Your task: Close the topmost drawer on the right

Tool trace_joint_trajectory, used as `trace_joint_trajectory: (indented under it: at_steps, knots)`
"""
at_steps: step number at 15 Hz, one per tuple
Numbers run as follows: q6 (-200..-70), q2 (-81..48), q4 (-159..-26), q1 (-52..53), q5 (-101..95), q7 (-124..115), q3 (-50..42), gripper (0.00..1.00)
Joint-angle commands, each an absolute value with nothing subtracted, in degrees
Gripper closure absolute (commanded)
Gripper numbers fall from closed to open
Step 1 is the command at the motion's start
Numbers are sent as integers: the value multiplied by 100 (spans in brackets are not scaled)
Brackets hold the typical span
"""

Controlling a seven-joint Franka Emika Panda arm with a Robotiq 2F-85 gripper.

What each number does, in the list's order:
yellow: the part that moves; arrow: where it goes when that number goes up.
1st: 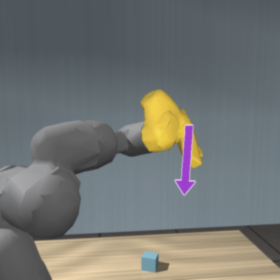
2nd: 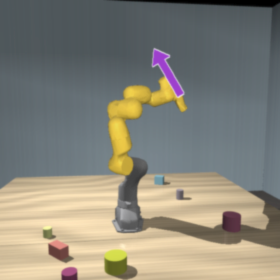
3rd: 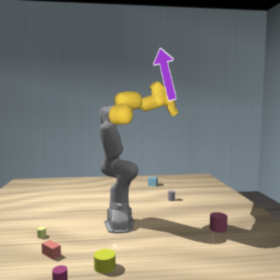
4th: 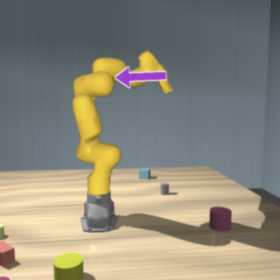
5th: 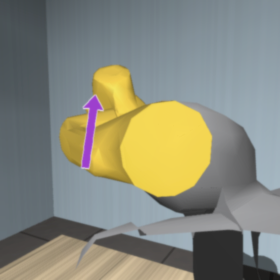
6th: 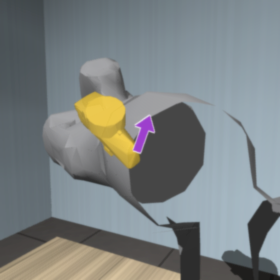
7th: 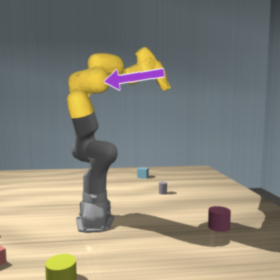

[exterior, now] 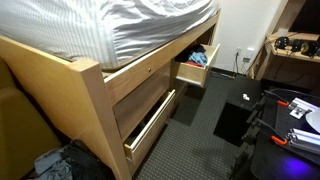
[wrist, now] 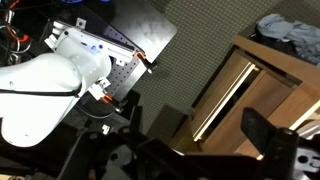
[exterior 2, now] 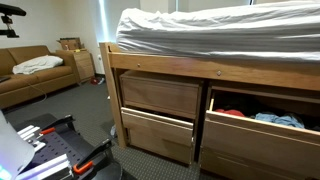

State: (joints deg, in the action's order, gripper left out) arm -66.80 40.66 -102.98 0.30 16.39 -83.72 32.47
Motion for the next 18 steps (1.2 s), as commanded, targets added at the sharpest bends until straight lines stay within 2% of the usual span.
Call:
trace_joint_trajectory:
  at_steps: [1, 11, 12, 18]
  knots:
    - [-6773, 4275, -11476, -2, 1236, -8423, 2800, 0]
    - [-7705, 4043, -14517, -454, 1091, -8488, 1102, 0]
    - [-7960, 3995, -14727, -480, 1099, -8274, 898, 0]
    - [-10188, 3938, -15597, -945, -1291, -8814, 967, 0]
